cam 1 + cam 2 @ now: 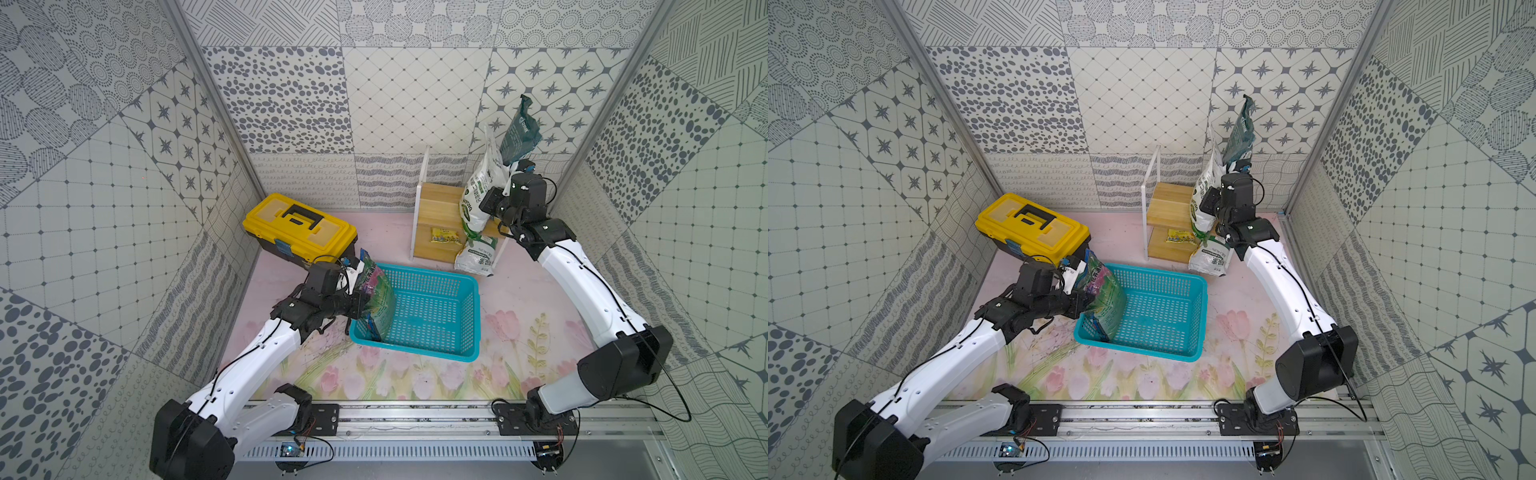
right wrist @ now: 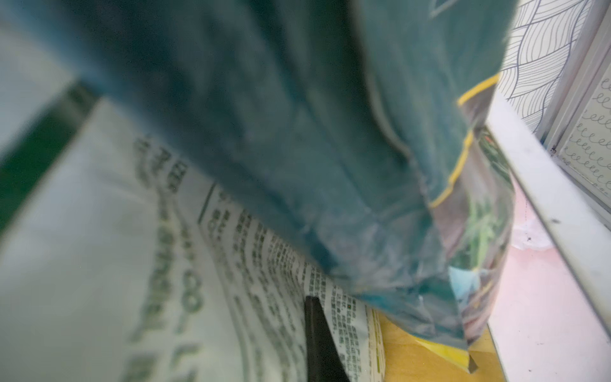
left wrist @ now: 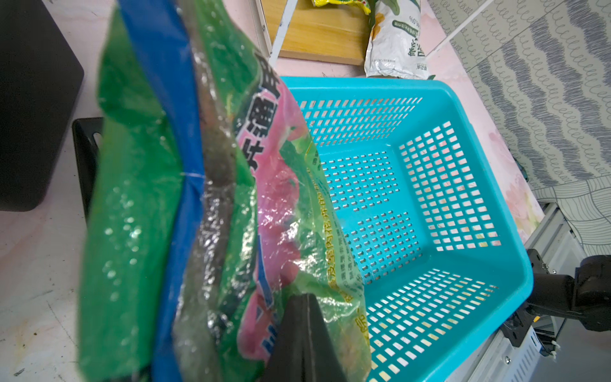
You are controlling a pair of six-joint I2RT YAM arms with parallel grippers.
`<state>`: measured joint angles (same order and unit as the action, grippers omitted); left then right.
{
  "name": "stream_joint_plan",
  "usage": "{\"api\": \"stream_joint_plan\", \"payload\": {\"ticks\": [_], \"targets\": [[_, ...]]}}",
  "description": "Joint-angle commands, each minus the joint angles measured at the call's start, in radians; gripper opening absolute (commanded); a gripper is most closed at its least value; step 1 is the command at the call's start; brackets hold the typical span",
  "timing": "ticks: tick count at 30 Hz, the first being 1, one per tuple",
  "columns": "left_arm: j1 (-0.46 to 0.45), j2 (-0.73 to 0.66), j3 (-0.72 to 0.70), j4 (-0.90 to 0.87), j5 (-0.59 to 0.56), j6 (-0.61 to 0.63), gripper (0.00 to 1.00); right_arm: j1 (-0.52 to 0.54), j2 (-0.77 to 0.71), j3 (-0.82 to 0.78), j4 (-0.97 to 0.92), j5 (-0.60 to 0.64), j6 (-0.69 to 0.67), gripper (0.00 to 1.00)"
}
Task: Take down the fertilizer bag from the shelf
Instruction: Pick up the fertilizer bag from the shelf, then place the fertilizer bag in the storage box.
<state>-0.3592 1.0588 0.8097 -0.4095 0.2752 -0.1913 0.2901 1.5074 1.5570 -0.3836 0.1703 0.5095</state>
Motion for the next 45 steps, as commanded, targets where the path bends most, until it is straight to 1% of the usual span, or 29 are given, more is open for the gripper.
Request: {"api": "stream_joint_plan", "payload": {"ticks": [1,6,15,17,20,22,28,33,38,42,45], "targets": [[0.007,0.001,0.001,0.037,-0.016,0.001,0.0,0.004,-0.104,-0.04,0.047,-0.009,0.018,0.0],[0.009,0.004,0.001,0.037,-0.013,0.0,0.0,0.012,-0.187,-0.097,0.045,-0.04,0.045,0.0],[0.009,0.001,0.002,0.034,-0.021,0.001,0.0,0.048,-0.26,-0.148,0.032,-0.13,0.106,0.0],[0.009,-0.002,0.001,0.035,-0.025,0.0,0.0,0.085,-0.28,-0.151,0.024,-0.12,0.082,0.0],[0.01,0.001,0.001,0.035,-0.022,-0.001,0.0,0.168,-0.289,-0.107,-0.04,-0.032,0.015,0.0],[0.01,0.003,0.001,0.034,-0.018,-0.002,0.0,0.218,-0.29,-0.07,-0.083,-0.002,-0.02,0.0],[0.009,-0.001,0.0,0.032,-0.022,-0.005,0.0,0.343,-0.299,-0.025,-0.159,0.045,-0.031,0.0],[0.01,0.0,0.0,0.035,-0.024,-0.008,0.0,0.43,-0.301,-0.083,-0.16,0.051,0.056,0.0],[0.01,0.001,-0.003,0.034,-0.025,-0.008,0.0,0.506,-0.283,-0.187,-0.111,0.059,0.15,0.0],[0.01,0.003,-0.005,0.035,-0.028,-0.007,0.0,0.538,-0.264,-0.259,-0.039,0.044,0.216,0.0],[0.01,0.004,-0.004,0.036,-0.027,-0.007,0.0,0.572,-0.235,-0.282,-0.005,0.065,0.254,0.0]]}}
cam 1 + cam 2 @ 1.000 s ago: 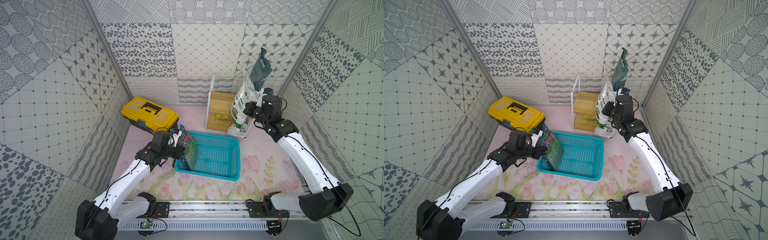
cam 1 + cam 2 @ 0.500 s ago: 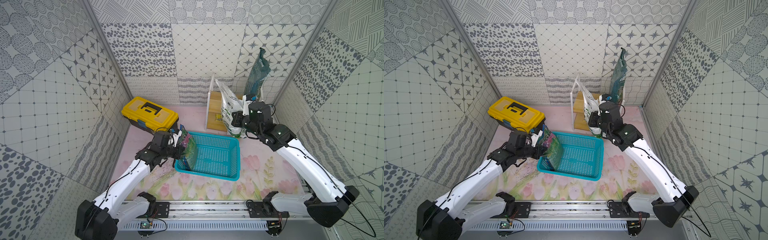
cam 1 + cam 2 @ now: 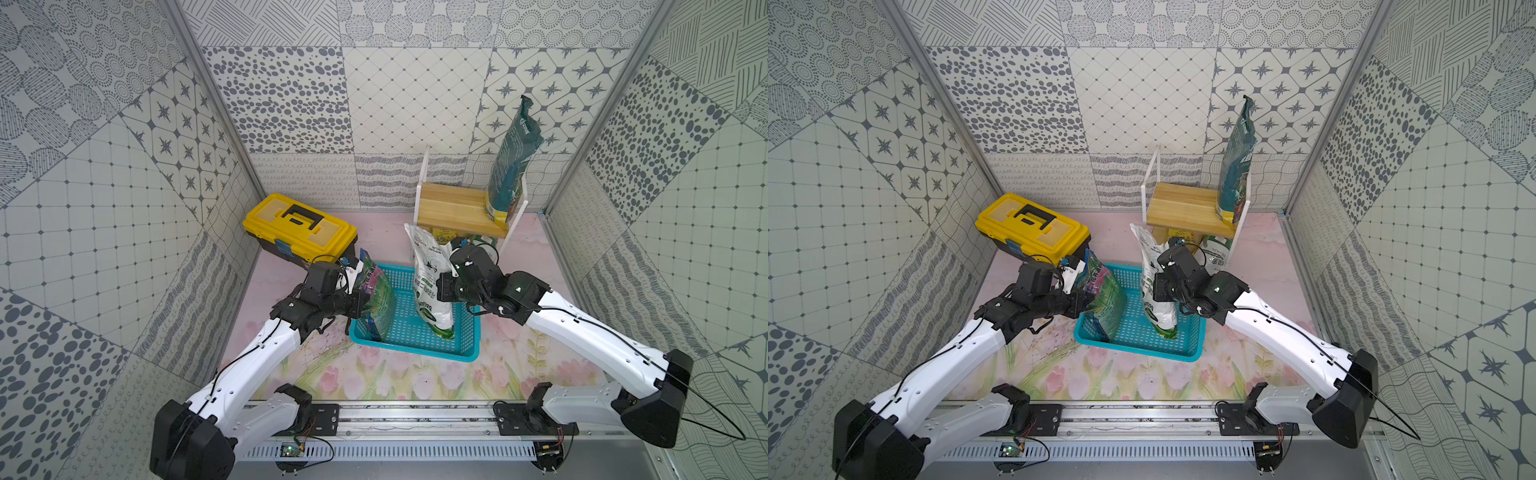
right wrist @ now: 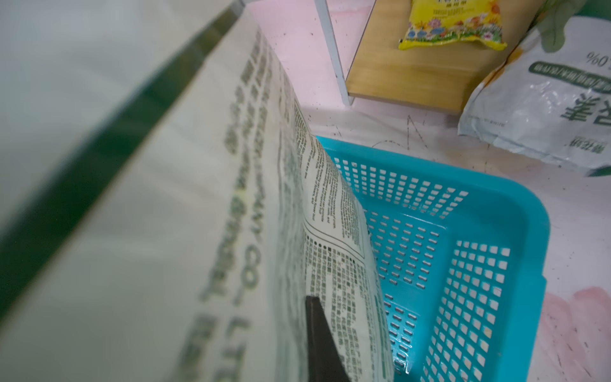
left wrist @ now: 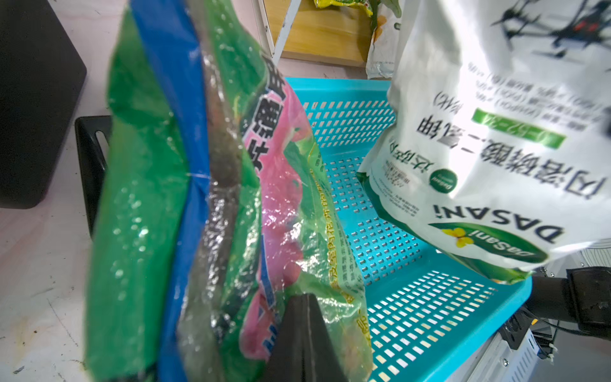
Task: Take down the fertilizer bag from the shelf
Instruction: Place the fertilizer bag in the storage box.
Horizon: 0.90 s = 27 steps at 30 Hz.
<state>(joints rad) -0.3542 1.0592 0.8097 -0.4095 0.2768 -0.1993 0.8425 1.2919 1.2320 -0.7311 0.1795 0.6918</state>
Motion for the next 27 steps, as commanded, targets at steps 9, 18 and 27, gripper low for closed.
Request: {"api": "stream_joint_plan", "payload": {"ticks": [9,18,27], "targets": [[0.004,0.005,-0.005,0.034,-0.035,0.004,0.0,0.15,0.115,-0.007,0.486,0.25,0.167,0.0],[0.005,-0.003,-0.006,0.032,-0.042,0.006,0.0,0.206,0.29,0.058,0.523,0.182,0.177,0.0],[0.005,-0.017,-0.006,0.032,-0.06,0.003,0.0,0.234,0.317,0.012,0.593,-0.064,0.177,0.29]]}}
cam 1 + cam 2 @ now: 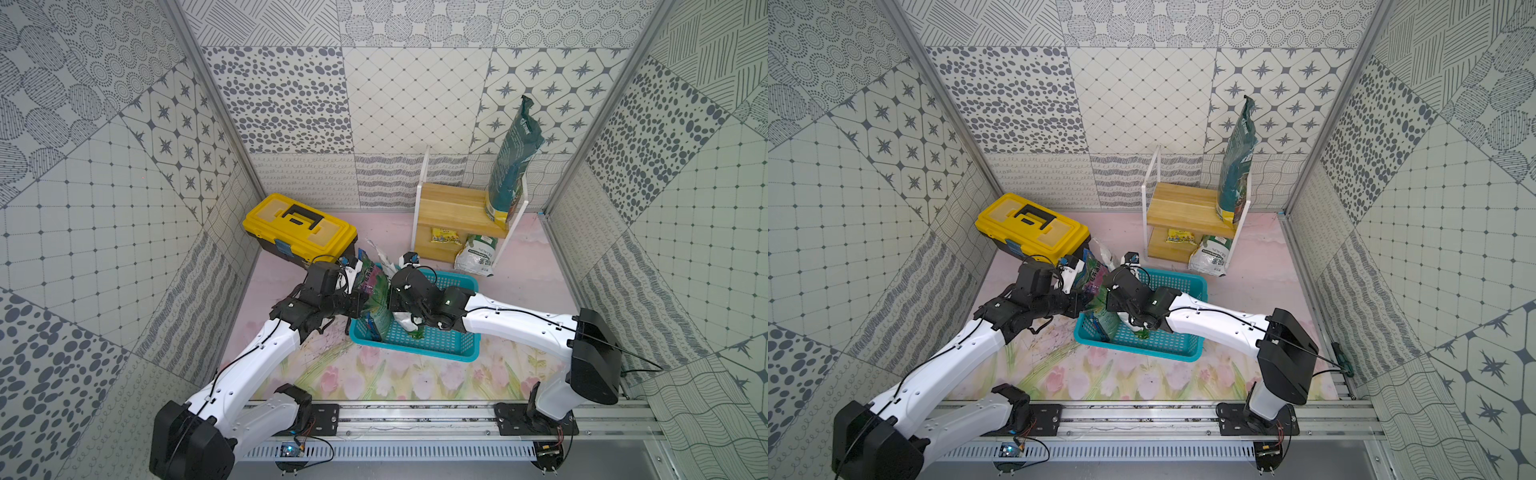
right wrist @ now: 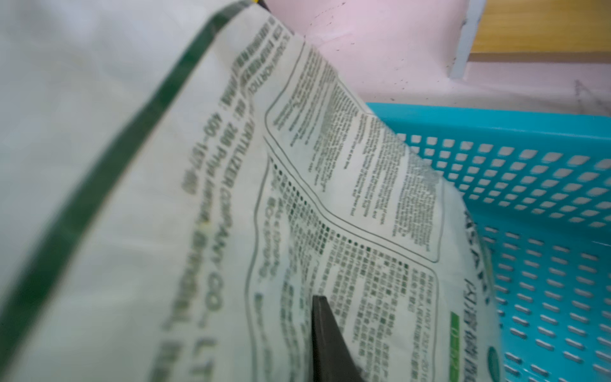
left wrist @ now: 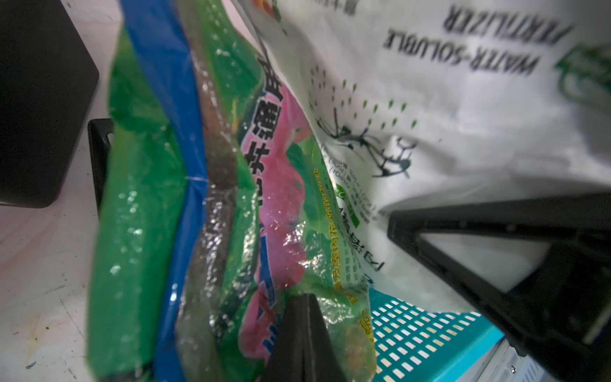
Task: Take down the fertilizer bag from the shelf
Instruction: Place the fertilizer bag in the storage box.
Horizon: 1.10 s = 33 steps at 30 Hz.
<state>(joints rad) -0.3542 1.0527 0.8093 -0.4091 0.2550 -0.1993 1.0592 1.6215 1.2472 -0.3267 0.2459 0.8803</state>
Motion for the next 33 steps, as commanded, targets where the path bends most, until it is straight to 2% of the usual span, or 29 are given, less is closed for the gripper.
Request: {"api": "stream_joint_plan", "payload": {"ticks": [1,2,3,5,9,11,16,18,21,27,30,33], "targets": [[0.005,-0.01,-0.006,0.033,-0.04,0.003,0.0,0.018,-0.018,-0.018,0.207,-0.152,-0.013,0.41],[0.006,-0.01,-0.007,0.032,-0.043,0.001,0.0,0.018,-0.026,-0.029,0.219,-0.163,-0.013,0.55],[0.006,-0.01,-0.008,0.032,-0.046,0.0,0.0,0.018,-0.032,-0.037,0.226,-0.168,-0.013,0.65],[0.007,-0.01,-0.01,0.031,-0.05,0.0,0.0,0.018,-0.045,-0.043,0.23,-0.182,-0.026,0.78],[0.006,-0.015,-0.007,0.023,-0.066,0.0,0.0,0.014,-0.063,-0.03,0.233,-0.22,-0.064,0.92],[0.007,-0.026,-0.008,0.017,-0.08,-0.001,0.0,0.008,-0.073,-0.019,0.236,-0.245,-0.072,0.95],[0.008,-0.075,0.034,-0.034,-0.12,0.006,0.04,-0.029,-0.109,-0.02,0.247,-0.289,-0.07,0.97],[0.009,-0.099,0.073,-0.08,-0.136,0.002,0.09,-0.048,-0.127,-0.031,0.251,-0.304,-0.069,0.97],[0.009,-0.131,0.138,-0.096,-0.148,-0.015,0.23,-0.088,-0.153,-0.052,0.259,-0.333,-0.058,0.97],[0.009,-0.161,0.252,-0.096,-0.078,-0.067,0.28,-0.196,-0.203,-0.155,0.356,-0.389,0.033,0.96],[0.009,-0.166,0.279,-0.071,0.022,-0.105,0.27,-0.25,-0.204,-0.199,0.372,-0.4,0.088,0.85],[0.005,-0.154,0.304,-0.046,0.149,-0.145,0.26,-0.283,-0.199,-0.225,0.364,-0.402,0.106,0.66]]}}
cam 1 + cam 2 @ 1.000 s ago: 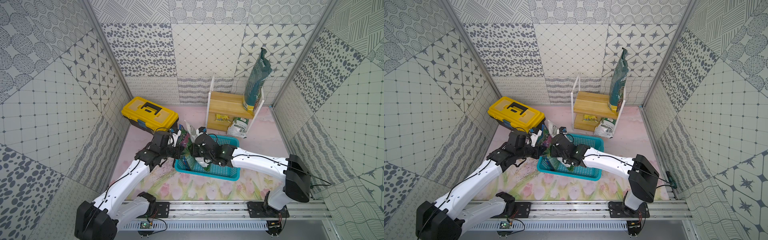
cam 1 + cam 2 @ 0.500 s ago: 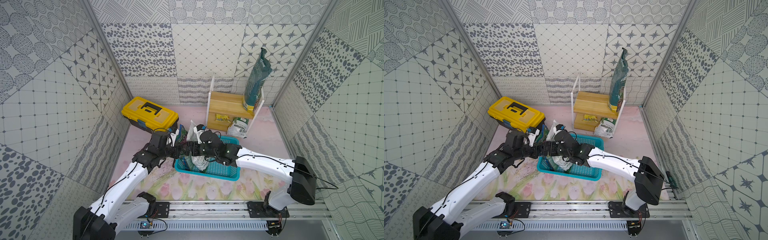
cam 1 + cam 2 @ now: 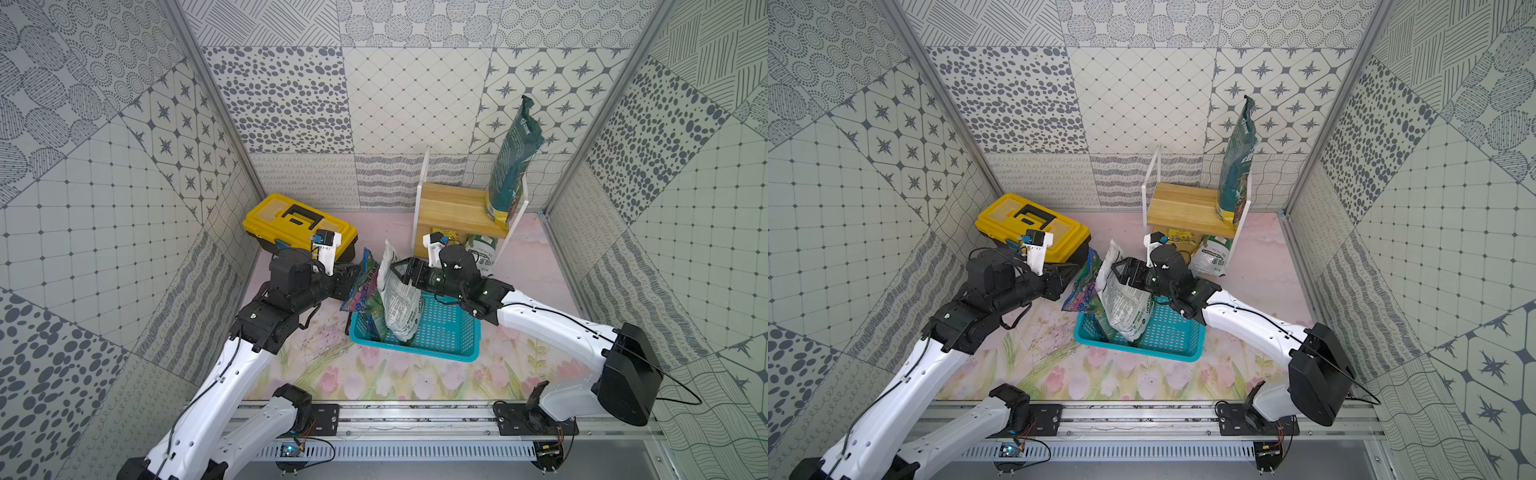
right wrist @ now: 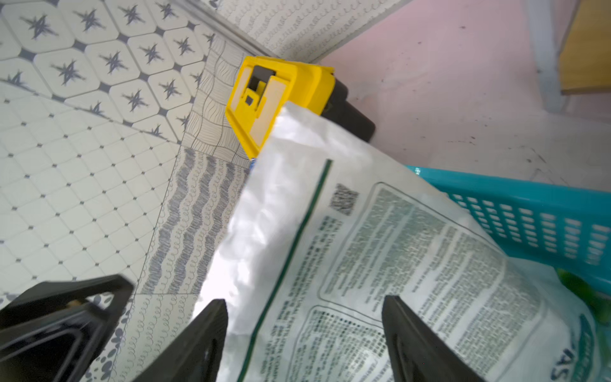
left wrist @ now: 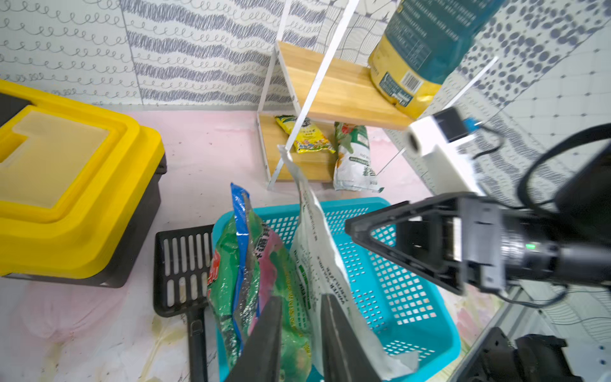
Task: Take down the fertilizer bag from the shelf
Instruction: Place the fertilizer bag in the storage box, then pick up the fertilizer bag from the shelf.
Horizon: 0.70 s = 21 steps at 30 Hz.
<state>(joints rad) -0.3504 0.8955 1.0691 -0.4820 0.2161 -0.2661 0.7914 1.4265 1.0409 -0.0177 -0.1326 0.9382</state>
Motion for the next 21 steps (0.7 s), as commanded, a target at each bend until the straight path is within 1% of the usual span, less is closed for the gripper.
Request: {"api": "stream_joint_plan", "payload": {"ticks": [1,4,6,7,9,11,13,17,18,19,21], "targets": [[-0.004,0.014,0.058,0.028,0.229,-0.089,0.27,-0.022,-0.004,-0.03,0.057,-0.023,0.052,0.57],[-0.045,0.061,0.107,0.012,0.274,-0.101,0.27,-0.028,-0.008,-0.042,0.035,-0.007,0.046,0.27],[-0.089,0.095,0.141,-0.006,0.272,-0.088,0.26,-0.03,-0.017,-0.044,0.009,0.007,0.032,0.06],[-0.117,0.112,0.155,-0.012,0.263,-0.076,0.25,-0.033,-0.026,-0.043,-0.011,0.022,0.026,0.0],[-0.172,0.144,0.172,-0.023,0.226,-0.044,0.17,-0.045,-0.048,-0.046,-0.043,0.049,0.013,0.0],[-0.225,0.186,0.186,-0.047,0.163,-0.006,0.0,-0.069,-0.08,-0.055,-0.063,0.065,0.001,0.0],[-0.251,0.23,0.194,-0.071,0.121,0.019,0.0,-0.1,-0.109,-0.059,-0.093,0.068,-0.007,0.0],[-0.265,0.307,0.188,-0.127,0.007,0.045,0.0,-0.167,-0.169,-0.057,-0.177,0.064,-0.041,0.0],[-0.265,0.323,0.181,-0.139,-0.025,0.054,0.0,-0.184,-0.187,-0.058,-0.194,0.066,-0.054,0.09],[-0.265,0.335,0.17,-0.149,-0.059,0.065,0.0,-0.203,-0.207,-0.061,-0.205,0.065,-0.067,0.27],[-0.262,0.346,0.145,-0.153,-0.121,0.08,0.0,-0.249,-0.241,-0.059,-0.23,0.05,-0.079,0.5]]}}
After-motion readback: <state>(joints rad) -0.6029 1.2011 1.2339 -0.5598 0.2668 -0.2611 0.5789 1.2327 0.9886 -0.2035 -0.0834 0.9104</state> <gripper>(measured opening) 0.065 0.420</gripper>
